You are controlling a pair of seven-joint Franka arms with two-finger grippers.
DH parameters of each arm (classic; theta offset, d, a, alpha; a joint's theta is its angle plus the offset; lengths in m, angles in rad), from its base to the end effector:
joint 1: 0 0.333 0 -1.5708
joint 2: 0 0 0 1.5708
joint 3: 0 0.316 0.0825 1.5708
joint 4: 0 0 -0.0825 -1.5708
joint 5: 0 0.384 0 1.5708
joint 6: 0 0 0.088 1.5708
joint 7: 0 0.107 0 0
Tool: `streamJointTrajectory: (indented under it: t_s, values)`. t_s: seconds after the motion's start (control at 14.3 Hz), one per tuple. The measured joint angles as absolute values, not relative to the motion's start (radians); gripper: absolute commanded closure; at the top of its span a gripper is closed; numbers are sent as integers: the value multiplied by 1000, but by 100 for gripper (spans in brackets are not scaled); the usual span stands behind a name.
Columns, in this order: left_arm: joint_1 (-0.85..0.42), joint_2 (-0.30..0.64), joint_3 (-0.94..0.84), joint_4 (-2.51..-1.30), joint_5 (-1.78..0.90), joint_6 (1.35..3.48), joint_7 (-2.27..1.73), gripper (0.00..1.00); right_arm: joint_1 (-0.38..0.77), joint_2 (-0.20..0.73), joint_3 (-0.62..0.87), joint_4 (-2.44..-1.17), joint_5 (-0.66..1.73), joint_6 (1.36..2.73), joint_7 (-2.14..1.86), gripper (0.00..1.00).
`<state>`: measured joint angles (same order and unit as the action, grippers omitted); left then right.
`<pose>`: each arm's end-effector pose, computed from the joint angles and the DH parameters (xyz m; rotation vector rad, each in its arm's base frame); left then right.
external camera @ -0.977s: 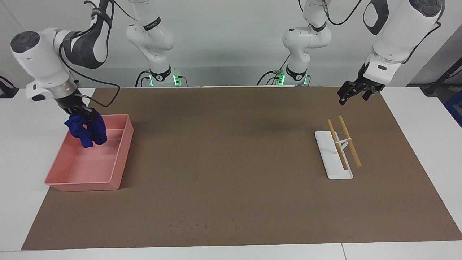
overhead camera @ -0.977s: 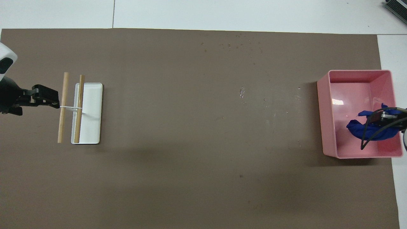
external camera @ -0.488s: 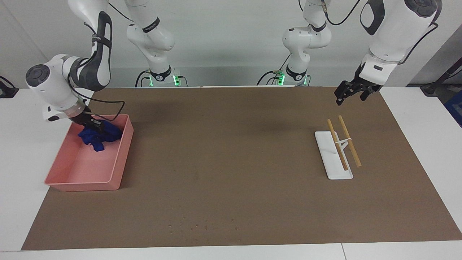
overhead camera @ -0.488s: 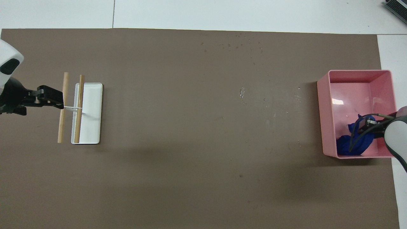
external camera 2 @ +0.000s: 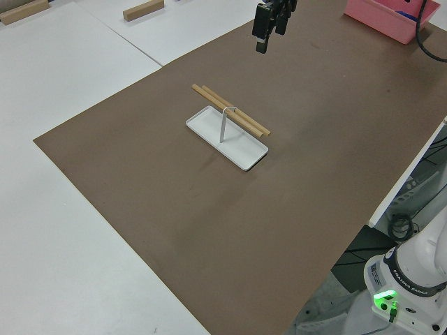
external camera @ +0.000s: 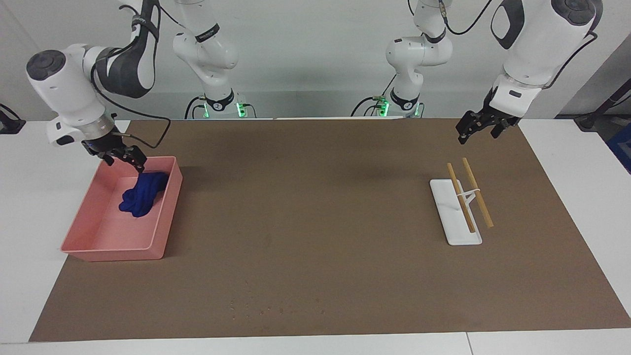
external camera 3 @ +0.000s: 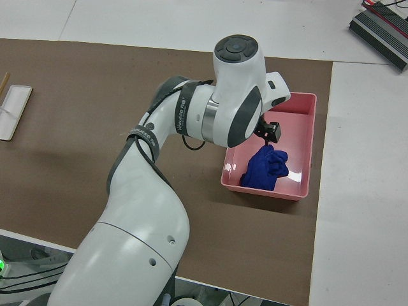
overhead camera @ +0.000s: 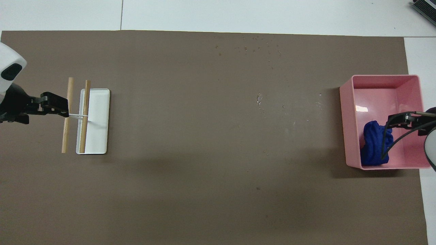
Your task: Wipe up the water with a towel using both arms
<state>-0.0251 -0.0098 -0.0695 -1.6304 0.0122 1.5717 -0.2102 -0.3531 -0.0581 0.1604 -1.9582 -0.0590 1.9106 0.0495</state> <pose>0.5474 -0.0508 0.6019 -3.1154 -0.1798 0.0724 0.5327 -0.1068 0.5008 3.0570 -0.3423 0.0077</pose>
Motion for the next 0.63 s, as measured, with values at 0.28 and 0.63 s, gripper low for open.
streamJointTrajectory:
  t_s: [0.28, 0.63]
  values:
    - [-25, -10, -70, -1631, 12, 1572, -210, 0, -346, -73, 266, -1855, -59, 1812, 110, 0]
    - [-26, -10, -70, -1631, 12, 1572, -210, 0, -346, -68, 317, -1752, -59, 1751, 142, 0]
